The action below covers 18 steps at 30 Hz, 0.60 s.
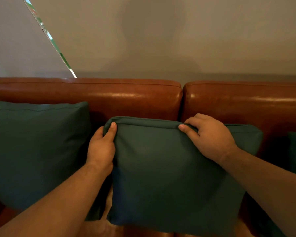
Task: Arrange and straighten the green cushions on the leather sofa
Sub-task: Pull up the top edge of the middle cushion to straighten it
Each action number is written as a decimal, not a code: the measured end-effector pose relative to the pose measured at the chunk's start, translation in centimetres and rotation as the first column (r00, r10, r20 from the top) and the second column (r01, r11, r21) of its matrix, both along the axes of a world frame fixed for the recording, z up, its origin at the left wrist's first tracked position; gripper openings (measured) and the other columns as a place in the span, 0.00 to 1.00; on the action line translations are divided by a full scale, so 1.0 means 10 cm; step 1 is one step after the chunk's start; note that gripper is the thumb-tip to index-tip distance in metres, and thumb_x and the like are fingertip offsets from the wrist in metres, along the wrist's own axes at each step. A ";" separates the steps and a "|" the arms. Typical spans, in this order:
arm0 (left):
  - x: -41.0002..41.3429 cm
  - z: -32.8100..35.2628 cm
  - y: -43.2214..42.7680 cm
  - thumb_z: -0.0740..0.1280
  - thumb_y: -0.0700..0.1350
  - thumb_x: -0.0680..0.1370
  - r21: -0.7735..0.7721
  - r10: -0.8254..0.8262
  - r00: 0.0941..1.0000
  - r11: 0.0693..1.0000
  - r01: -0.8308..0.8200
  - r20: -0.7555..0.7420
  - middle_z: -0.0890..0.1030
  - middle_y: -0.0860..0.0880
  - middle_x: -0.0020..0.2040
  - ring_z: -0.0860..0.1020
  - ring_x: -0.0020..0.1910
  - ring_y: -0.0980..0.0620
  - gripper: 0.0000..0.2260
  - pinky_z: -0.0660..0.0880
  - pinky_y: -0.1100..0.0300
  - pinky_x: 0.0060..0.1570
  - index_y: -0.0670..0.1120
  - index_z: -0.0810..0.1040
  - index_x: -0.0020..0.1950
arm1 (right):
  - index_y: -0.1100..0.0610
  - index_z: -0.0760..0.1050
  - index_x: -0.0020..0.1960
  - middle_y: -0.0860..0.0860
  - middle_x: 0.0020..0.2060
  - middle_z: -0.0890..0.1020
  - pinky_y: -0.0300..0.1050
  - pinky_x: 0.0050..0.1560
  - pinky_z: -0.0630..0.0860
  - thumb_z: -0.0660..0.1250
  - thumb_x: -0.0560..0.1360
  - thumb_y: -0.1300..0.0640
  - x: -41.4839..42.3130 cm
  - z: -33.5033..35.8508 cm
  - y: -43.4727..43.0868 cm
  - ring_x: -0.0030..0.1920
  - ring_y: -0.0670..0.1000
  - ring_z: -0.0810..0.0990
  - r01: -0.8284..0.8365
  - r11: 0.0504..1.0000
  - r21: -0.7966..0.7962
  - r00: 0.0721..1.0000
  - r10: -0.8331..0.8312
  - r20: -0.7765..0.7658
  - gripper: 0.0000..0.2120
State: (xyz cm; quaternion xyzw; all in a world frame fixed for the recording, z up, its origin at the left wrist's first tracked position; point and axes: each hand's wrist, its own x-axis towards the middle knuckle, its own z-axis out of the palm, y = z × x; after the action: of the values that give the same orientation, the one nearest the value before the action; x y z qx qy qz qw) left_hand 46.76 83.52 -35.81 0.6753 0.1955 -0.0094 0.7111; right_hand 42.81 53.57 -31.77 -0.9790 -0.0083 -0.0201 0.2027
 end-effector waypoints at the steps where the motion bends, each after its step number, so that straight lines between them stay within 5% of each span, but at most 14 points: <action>1: 0.02 -0.02 0.01 0.69 0.56 0.83 0.037 0.000 1.000 0.999 -0.001 0.015 0.89 0.53 0.52 0.88 0.51 0.53 0.08 0.83 0.53 0.51 0.55 0.86 0.55 | 0.48 0.81 0.55 0.45 0.47 0.78 0.52 0.48 0.75 0.55 0.82 0.35 0.03 0.01 0.00 0.51 0.51 0.78 -0.026 0.999 -0.038 1.000 0.026 -0.010 0.22; 7: 0.08 -0.09 0.00 0.66 0.60 0.84 0.167 0.040 0.997 0.985 -0.050 0.063 0.87 0.51 0.55 0.84 0.58 0.50 0.11 0.80 0.43 0.65 0.56 0.84 0.55 | 0.50 0.77 0.56 0.46 0.48 0.76 0.51 0.50 0.74 0.54 0.81 0.31 0.10 0.01 -0.08 0.50 0.50 0.75 -0.039 0.999 -0.022 0.999 0.039 -0.008 0.25; 12: 0.04 -0.18 0.05 0.65 0.60 0.84 0.165 0.046 0.996 0.985 -0.057 0.075 0.86 0.51 0.56 0.84 0.58 0.49 0.10 0.80 0.43 0.65 0.57 0.83 0.52 | 0.45 0.67 0.49 0.44 0.45 0.71 0.52 0.46 0.74 0.44 0.80 0.26 -0.03 0.07 -0.58 0.52 0.54 0.77 -0.061 0.932 -0.356 0.997 0.039 -0.069 0.25; 18: -0.01 -0.23 0.00 0.64 0.62 0.84 0.212 0.082 0.991 0.972 -0.102 0.102 0.85 0.57 0.53 0.83 0.55 0.54 0.12 0.77 0.55 0.57 0.58 0.83 0.53 | 0.46 0.65 0.43 0.46 0.37 0.71 0.49 0.38 0.68 0.38 0.78 0.27 0.07 0.20 -0.85 0.45 0.60 0.83 -0.134 0.896 -0.423 0.989 0.147 0.000 0.28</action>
State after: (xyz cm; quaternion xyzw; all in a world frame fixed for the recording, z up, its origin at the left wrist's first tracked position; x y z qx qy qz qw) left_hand 46.65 83.49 -38.06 0.7388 0.1932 0.0763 0.6411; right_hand 43.49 45.05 -29.75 -0.9960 -0.0862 -0.0186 -0.0128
